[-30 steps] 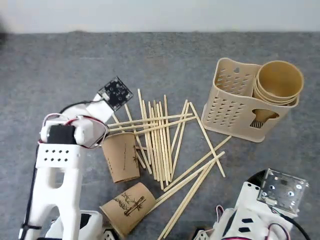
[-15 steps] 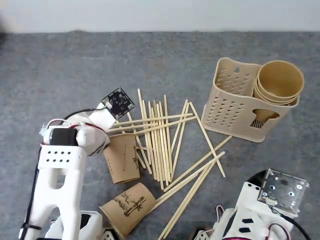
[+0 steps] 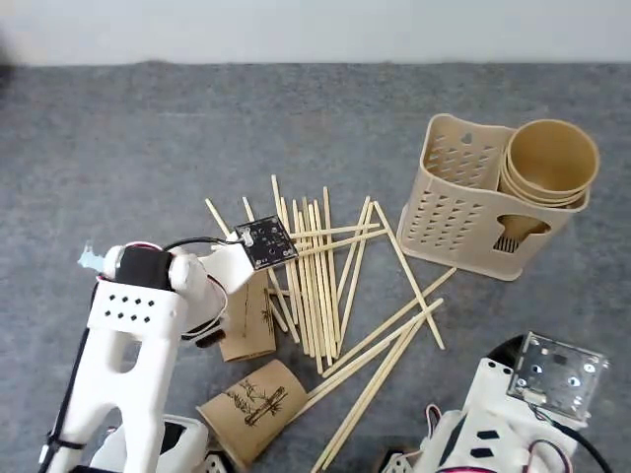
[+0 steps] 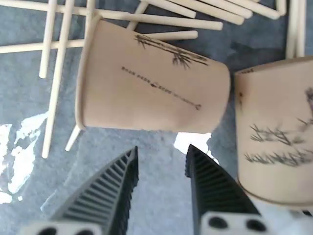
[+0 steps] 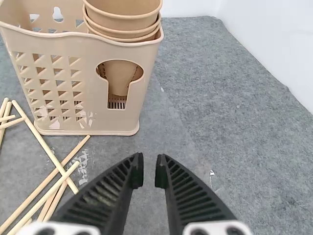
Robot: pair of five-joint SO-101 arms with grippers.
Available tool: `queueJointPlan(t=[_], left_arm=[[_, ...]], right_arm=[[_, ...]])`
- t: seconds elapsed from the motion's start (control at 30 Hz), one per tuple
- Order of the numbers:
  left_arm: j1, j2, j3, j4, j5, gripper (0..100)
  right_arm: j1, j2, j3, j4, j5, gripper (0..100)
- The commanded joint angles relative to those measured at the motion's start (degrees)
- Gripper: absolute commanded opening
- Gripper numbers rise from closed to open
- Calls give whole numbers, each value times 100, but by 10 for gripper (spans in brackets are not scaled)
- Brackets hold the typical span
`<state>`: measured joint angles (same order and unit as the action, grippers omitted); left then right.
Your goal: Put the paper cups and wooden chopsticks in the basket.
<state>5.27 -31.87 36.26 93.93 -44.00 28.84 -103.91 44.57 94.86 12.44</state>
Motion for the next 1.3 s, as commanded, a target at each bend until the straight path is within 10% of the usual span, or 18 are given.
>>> queueJointPlan(t=[0.0, 0.97, 1.27], left_arm=[[9, -149, -831, 598, -62, 160], [70, -97, 919, -554, -299, 207], [853, -141, 1842, -2048, 167, 203]], right_arm=[[22, 4, 9, 22, 9, 58], [22, 4, 9, 22, 9, 58], [22, 4, 9, 22, 9, 58]])
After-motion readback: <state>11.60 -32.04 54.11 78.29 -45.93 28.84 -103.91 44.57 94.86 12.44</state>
